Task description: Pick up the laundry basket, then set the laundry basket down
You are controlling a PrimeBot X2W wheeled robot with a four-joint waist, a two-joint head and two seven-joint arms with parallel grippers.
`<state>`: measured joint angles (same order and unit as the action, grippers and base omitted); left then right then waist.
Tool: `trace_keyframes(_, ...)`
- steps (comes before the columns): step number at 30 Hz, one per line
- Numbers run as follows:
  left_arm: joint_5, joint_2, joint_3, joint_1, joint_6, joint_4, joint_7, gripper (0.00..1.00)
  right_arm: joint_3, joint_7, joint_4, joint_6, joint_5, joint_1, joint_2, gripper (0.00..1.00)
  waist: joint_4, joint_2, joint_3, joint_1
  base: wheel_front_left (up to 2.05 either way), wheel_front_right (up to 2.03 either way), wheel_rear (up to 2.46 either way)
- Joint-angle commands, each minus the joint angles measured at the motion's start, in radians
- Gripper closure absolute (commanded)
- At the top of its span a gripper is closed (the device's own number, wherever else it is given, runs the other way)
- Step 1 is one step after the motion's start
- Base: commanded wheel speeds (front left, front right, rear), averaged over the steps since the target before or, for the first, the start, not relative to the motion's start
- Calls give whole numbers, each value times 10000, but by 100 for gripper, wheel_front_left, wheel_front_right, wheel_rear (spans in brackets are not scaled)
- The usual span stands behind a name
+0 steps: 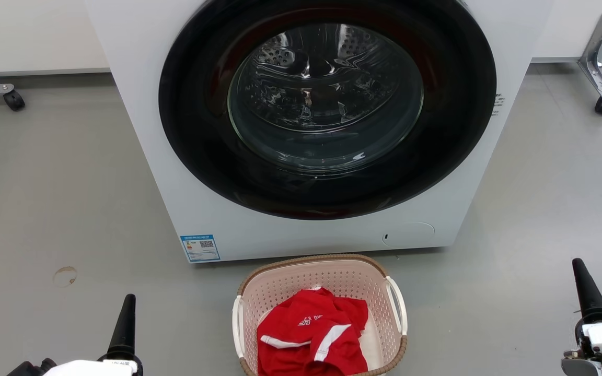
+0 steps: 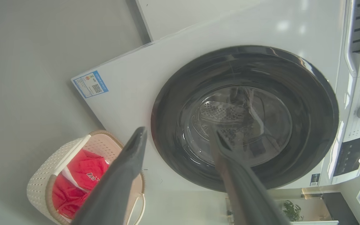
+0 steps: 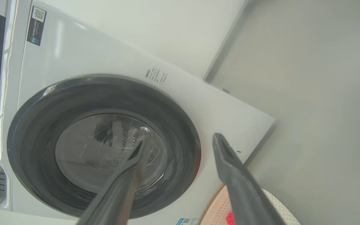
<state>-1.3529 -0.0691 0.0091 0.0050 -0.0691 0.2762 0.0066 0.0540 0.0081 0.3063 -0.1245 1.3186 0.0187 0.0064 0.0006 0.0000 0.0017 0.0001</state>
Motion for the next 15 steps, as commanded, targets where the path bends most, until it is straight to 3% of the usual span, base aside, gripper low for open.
trace_keyframes(1, 272, -209, 42, -282, 85, -321, -85, 0, -40, -145, -286, -24, -299, 514, -281, 0, 0, 0, 1, -1, 0, 0, 0)
trace_keyframes(15, 2359, -790, -654, -317, 714, -428, -388, 0, -181, -557, -315, -30, -2813, 654, -295, 0, 5, 0, -14, -1, 0, 0, 0)
